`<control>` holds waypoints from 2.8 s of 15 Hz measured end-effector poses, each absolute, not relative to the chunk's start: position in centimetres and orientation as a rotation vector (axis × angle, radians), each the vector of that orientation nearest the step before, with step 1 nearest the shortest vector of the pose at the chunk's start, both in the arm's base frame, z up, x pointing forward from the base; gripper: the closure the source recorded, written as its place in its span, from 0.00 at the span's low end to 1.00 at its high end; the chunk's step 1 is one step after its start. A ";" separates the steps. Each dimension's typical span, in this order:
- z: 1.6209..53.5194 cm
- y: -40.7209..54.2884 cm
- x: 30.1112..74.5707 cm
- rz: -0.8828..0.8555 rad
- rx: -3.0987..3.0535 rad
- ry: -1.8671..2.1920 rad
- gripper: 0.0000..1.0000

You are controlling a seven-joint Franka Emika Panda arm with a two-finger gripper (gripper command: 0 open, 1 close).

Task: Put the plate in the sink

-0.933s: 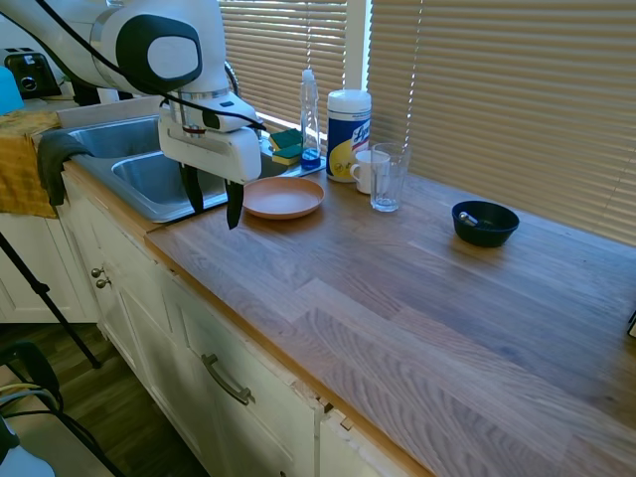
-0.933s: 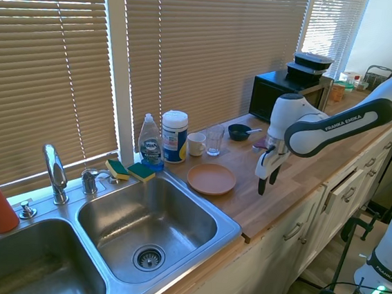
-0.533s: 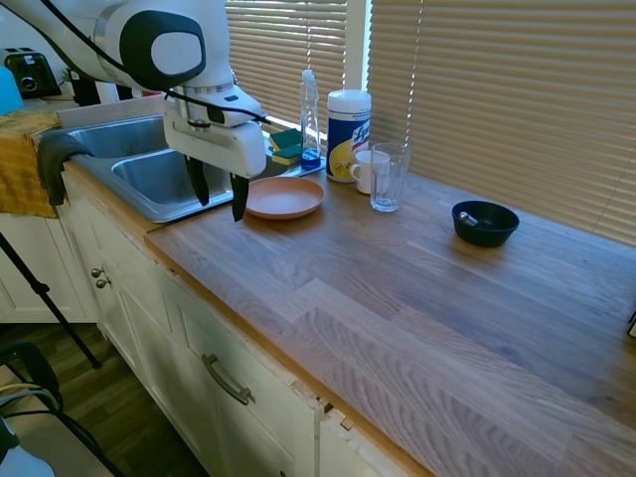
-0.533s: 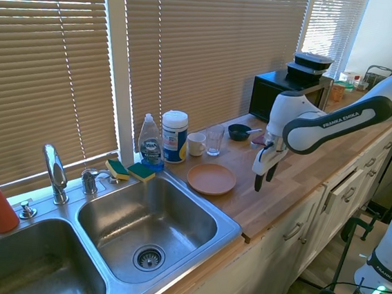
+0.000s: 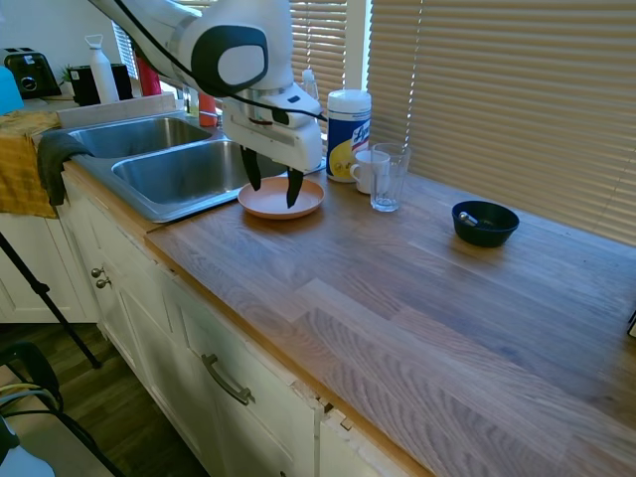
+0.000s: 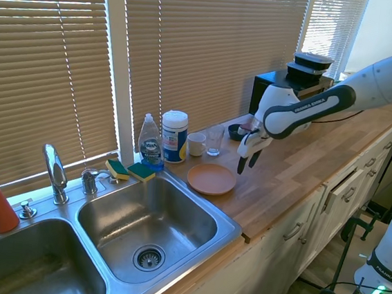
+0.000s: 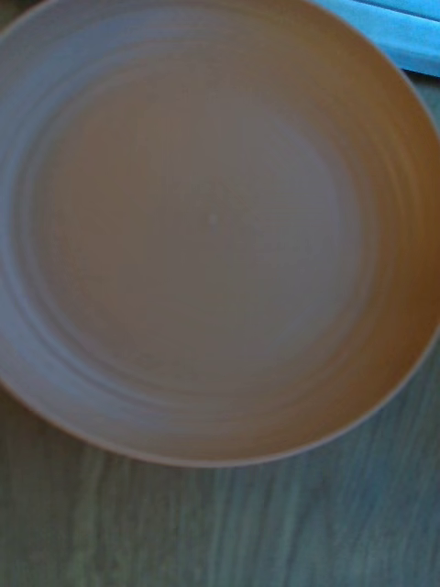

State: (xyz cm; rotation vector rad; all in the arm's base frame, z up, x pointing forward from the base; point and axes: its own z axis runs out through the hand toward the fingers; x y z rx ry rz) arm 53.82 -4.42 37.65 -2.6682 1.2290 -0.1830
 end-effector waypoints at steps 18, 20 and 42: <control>32.9 -4.7 63.1 0.061 -2.670 1.082 1.00; 32.8 -4.4 63.2 0.067 -2.668 1.077 1.00; 30.3 -7.2 63.0 0.105 -2.514 1.034 1.00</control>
